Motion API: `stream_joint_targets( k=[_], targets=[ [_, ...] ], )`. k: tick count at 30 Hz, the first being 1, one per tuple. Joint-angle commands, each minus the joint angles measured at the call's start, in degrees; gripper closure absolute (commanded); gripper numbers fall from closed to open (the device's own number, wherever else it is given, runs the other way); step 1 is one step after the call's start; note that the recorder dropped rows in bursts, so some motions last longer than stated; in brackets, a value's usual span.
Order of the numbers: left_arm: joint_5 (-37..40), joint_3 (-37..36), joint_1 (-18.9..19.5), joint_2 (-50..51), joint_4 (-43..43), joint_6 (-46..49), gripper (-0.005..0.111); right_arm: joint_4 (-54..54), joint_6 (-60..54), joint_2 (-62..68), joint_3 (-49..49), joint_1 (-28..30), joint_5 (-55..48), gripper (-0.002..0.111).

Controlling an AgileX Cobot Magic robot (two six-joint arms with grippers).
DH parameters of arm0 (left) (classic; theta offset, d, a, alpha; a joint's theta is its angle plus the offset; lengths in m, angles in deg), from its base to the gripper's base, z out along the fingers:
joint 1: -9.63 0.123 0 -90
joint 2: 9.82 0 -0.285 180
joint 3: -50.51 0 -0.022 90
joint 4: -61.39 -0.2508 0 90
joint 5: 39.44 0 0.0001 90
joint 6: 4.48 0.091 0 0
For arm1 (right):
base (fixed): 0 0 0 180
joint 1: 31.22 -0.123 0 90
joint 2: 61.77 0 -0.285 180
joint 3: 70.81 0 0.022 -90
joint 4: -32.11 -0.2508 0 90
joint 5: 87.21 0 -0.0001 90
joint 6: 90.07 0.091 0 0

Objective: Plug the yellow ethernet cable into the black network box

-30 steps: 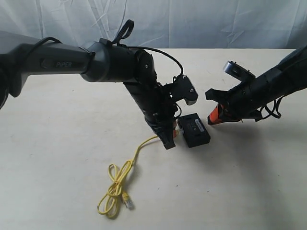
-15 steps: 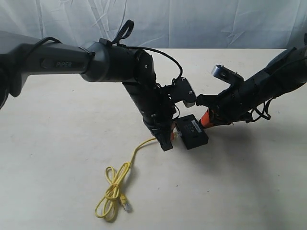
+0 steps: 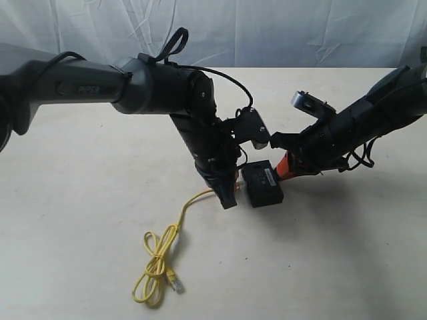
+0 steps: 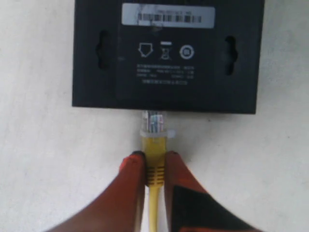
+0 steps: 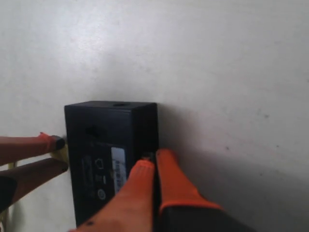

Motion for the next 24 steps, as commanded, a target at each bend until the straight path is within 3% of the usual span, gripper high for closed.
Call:
stream_joint_targets(
  k=[1,24],
  targets=[
    [-0.5,0.3,0.0,-0.3,2.6,1.1,0.107,-0.5,-0.4,0.0,0.1,-0.1,-0.4,0.109],
    [-0.1,1.7,0.0,-0.3,6.0,2.5,0.107,-0.4,-0.4,0.0,0.1,-0.1,-0.7,0.109]
  ],
)
